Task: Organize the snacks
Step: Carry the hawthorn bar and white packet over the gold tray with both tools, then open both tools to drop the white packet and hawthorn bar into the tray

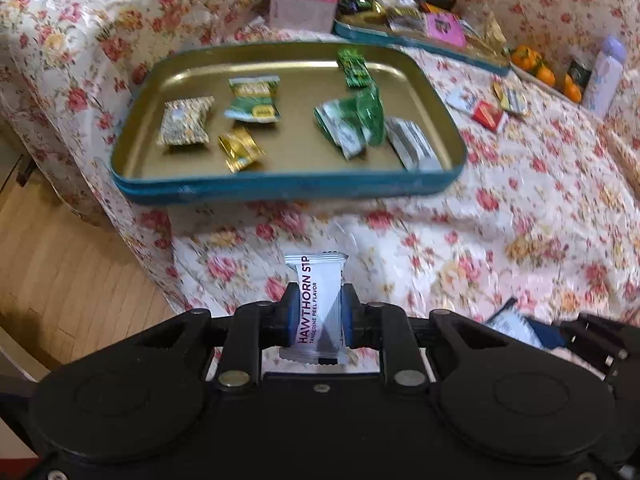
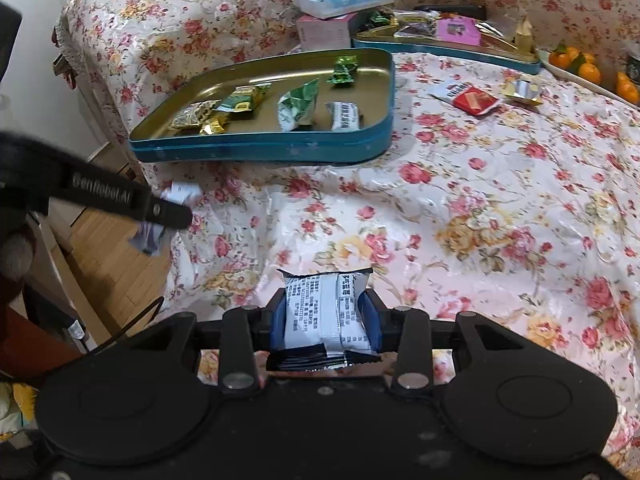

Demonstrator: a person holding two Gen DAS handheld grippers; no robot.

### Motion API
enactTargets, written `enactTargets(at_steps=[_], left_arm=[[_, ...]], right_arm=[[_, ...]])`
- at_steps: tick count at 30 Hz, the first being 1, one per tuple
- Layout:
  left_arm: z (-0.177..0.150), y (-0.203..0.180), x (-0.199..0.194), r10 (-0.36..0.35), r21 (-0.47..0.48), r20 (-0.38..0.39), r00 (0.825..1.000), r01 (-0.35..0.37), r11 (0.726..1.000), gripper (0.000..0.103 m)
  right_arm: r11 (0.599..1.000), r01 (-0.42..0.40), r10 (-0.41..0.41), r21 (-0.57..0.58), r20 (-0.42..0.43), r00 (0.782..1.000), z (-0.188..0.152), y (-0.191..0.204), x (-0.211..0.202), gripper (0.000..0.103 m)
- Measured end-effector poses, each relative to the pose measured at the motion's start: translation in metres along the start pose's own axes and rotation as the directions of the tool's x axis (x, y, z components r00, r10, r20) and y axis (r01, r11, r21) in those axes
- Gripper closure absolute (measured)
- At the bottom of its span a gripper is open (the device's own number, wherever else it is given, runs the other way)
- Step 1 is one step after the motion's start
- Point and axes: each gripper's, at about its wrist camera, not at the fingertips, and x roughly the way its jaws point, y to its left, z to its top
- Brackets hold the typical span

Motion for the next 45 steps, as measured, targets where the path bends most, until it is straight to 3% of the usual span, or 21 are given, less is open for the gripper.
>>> enactTargets(at_steps=[8, 14, 29, 45], left_arm=[[0.032, 0.026, -0.007, 0.037, -0.026, 0.068, 0.997, -0.035, 0.999, 0.075], [0.056, 0.049, -0.004, 0.078, -0.053, 0.103, 0.992, -0.073, 0.996, 0.075], [0.085, 0.083, 0.025, 0.113, -0.092, 0.07, 0.991, -0.106, 0.99, 0.075], [0.091, 0.107, 0.041, 0.04, -0.122, 0.044, 0.998, -0.035, 0.992, 0.075]], right_arm=[[0.999, -0.038, 0.038, -0.019, -0.01, 0.999, 0.014, 0.011, 0.013, 0.062], [0.997, -0.062, 0.063, -0.04, 0.029, 0.998, 0.036, 0.015, 0.014, 0.062], [0.993, -0.092, 0.099, -0.073, 0.099, 0.99, 0.097, 0.041, 0.031, 0.062], [0.994, -0.074, 0.086, -0.081, 0.16, 0.983, 0.155, 0.074, 0.08, 0.062]])
